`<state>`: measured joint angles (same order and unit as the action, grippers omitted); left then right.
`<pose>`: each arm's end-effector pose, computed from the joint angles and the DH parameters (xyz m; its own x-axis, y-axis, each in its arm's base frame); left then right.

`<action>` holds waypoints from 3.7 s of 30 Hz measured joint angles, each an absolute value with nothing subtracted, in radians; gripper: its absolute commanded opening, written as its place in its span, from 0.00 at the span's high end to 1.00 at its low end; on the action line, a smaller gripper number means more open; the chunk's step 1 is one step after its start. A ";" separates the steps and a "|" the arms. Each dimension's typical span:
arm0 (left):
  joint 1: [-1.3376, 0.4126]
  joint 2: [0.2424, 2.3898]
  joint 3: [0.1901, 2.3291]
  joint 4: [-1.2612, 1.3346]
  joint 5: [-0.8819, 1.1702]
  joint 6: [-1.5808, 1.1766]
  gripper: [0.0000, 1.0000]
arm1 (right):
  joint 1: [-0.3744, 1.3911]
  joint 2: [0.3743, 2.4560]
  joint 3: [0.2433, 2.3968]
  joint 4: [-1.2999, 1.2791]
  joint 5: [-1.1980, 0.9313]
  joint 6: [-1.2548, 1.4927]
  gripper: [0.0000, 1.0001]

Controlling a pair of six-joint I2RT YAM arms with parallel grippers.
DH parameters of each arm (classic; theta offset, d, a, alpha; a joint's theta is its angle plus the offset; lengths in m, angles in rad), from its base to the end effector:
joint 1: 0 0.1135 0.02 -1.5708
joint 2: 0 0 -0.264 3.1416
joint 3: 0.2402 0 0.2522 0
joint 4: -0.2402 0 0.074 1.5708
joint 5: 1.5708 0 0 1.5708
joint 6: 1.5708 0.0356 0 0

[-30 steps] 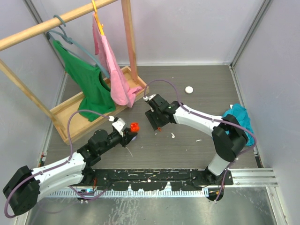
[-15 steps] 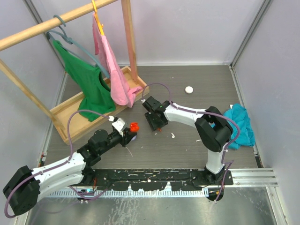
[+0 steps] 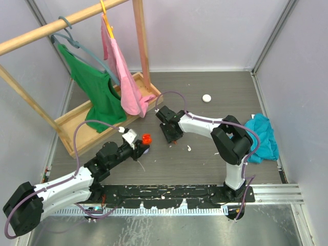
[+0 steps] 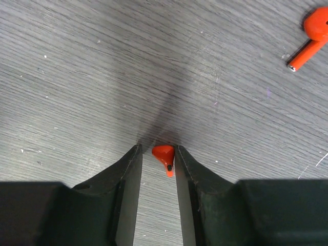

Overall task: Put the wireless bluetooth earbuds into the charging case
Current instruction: Pick up the earbud from the center of the board, then place the earbud in the charging case.

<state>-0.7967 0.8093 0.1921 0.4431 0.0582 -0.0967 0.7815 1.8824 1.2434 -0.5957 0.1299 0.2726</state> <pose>0.1245 -0.1303 0.1928 -0.1933 0.0599 -0.9793 0.7387 0.6658 -0.1051 0.2655 0.2569 0.1637 -0.8253 -0.4428 -0.3506 -0.4630 0.8859 -0.0290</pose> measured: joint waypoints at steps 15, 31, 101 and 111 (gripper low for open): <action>-0.796 0.855 0.192 0.488 0.086 -0.097 1.00 | 0.772 1.818 1.194 -0.595 0.163 0.279 0.75; -0.796 0.892 0.192 0.675 0.185 -0.035 1.00 | 0.825 1.389 1.111 -0.465 0.185 0.307 0.77; -0.796 0.934 0.262 0.870 0.361 0.007 1.00 | 1.019 1.017 0.739 0.193 -0.017 0.271 0.65; -0.796 0.931 0.262 0.852 0.343 0.008 1.00 | 1.019 1.017 0.746 0.162 -0.019 0.258 0.46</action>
